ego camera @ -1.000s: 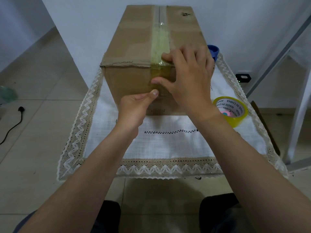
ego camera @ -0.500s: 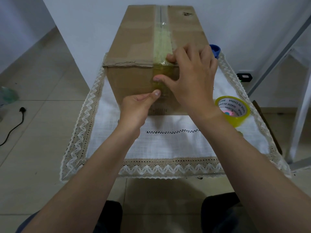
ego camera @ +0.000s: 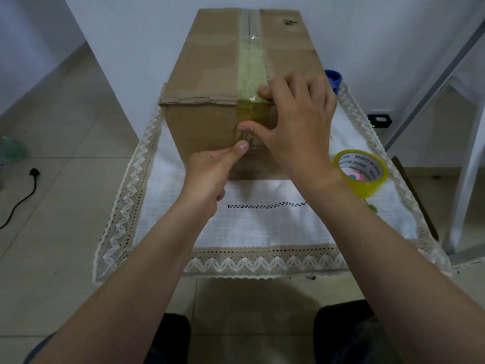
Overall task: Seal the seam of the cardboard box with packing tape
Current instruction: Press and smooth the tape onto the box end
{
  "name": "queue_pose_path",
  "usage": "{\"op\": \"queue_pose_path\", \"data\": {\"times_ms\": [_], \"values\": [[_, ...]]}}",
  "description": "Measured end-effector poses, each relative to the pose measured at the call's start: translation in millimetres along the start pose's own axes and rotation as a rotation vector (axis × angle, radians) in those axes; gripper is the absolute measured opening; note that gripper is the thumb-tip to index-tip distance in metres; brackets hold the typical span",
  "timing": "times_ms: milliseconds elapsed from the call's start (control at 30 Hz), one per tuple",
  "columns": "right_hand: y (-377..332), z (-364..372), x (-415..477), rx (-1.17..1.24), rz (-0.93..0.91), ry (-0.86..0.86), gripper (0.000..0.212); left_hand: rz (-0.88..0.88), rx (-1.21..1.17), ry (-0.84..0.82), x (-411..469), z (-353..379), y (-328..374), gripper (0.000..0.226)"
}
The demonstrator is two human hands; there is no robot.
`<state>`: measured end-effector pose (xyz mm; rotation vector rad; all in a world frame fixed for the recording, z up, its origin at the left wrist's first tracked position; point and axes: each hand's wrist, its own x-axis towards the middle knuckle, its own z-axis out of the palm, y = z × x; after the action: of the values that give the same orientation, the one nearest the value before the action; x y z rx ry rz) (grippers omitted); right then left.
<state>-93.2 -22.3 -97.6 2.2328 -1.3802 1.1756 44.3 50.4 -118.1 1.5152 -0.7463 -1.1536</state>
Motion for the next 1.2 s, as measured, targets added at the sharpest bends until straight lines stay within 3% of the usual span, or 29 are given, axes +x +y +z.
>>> {"op": "queue_pose_path", "data": {"times_ms": [400,800,1000,1200], "values": [[6,-1,9,0.149,0.029,0.054,0.044,0.061,-0.018,0.038,-4,6,-1,0.031],[10,2,-1,0.028,-0.049,-0.005,0.06,0.119,-0.055,0.039,-8,11,3,0.031],[7,0,4,0.151,0.029,0.112,0.035,0.132,-0.041,0.072,-3,12,2,0.036],[13,3,1,0.123,-0.026,0.093,0.037,0.133,-0.013,0.076,-2,10,0,0.037]]}}
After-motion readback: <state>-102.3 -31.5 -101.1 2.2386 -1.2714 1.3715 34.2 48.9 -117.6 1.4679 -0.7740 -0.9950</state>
